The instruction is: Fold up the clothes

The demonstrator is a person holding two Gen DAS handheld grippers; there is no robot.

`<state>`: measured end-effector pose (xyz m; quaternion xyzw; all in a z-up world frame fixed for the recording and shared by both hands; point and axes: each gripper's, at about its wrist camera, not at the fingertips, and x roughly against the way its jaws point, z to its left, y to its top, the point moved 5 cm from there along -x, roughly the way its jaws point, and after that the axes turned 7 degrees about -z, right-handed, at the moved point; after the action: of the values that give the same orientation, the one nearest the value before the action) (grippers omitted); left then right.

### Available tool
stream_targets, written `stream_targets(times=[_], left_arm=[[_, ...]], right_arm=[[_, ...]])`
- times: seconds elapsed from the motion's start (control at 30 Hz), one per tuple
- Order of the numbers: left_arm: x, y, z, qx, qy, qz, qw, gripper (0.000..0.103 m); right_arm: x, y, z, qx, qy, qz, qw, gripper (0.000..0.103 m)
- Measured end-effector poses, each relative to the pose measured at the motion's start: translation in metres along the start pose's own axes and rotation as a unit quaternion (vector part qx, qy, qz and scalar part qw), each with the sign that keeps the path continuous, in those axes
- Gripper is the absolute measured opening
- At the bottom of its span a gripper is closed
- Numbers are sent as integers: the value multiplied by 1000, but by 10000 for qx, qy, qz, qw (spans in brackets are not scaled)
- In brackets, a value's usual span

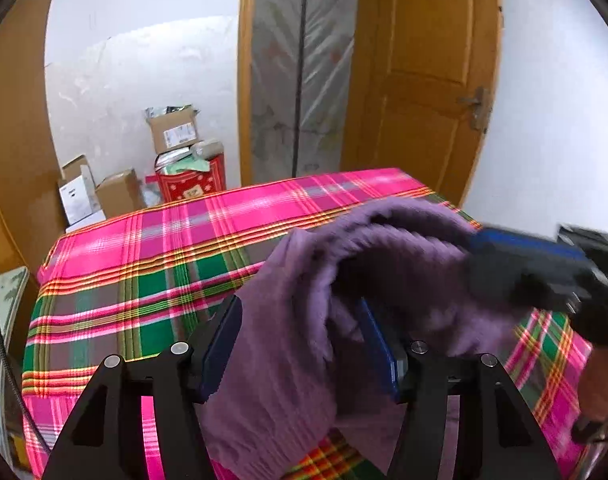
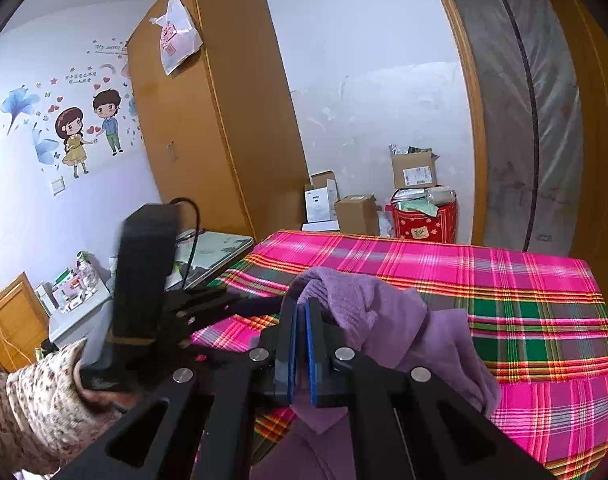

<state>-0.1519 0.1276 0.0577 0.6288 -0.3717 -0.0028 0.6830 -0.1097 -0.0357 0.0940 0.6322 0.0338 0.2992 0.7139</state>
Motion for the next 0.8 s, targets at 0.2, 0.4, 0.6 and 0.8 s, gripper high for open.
stream_targets(times=[0.2, 0.4, 0.6, 0.8], left_arm=[[-6, 0, 4, 17, 60, 76, 10000, 14], [-4, 2, 16, 105, 159, -25, 9998, 11], [3, 1, 32, 402, 236, -95, 9989, 11], [11, 0, 42, 530, 314, -189, 9979, 11]], right_arm=[[11, -19, -10, -199, 158, 220, 9994, 7], [42, -55, -45, -651, -248, 384, 9968, 34], [53, -115, -91, -1627, -689, 1030, 9789, 44], [43, -143, -114, -2679, -480, 1116, 9558, 50]])
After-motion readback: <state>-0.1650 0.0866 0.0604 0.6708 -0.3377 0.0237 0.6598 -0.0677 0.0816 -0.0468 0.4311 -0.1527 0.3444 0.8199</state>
